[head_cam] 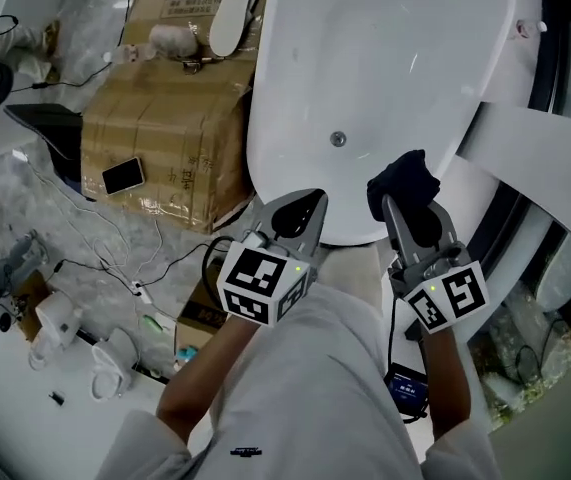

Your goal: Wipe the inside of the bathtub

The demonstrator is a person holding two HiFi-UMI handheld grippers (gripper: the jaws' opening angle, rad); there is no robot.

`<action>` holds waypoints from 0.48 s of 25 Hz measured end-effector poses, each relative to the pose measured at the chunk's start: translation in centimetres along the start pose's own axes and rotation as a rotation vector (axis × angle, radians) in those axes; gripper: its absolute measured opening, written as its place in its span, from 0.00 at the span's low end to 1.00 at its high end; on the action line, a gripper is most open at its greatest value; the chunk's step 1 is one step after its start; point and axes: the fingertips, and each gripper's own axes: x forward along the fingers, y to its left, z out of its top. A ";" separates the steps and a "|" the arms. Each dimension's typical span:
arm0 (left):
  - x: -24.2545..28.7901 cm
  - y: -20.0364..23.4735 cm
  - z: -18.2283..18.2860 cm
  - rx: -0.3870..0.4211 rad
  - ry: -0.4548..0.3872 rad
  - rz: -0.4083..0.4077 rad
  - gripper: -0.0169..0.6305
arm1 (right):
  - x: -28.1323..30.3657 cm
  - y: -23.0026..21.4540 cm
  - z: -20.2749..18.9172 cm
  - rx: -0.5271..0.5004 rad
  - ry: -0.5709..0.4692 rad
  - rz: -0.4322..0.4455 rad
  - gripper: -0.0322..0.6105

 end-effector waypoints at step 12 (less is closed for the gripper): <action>4.5 7.6 -6.4 -0.063 0.062 -0.032 0.02 | 8.7 -2.8 -9.3 0.152 0.048 -0.020 0.13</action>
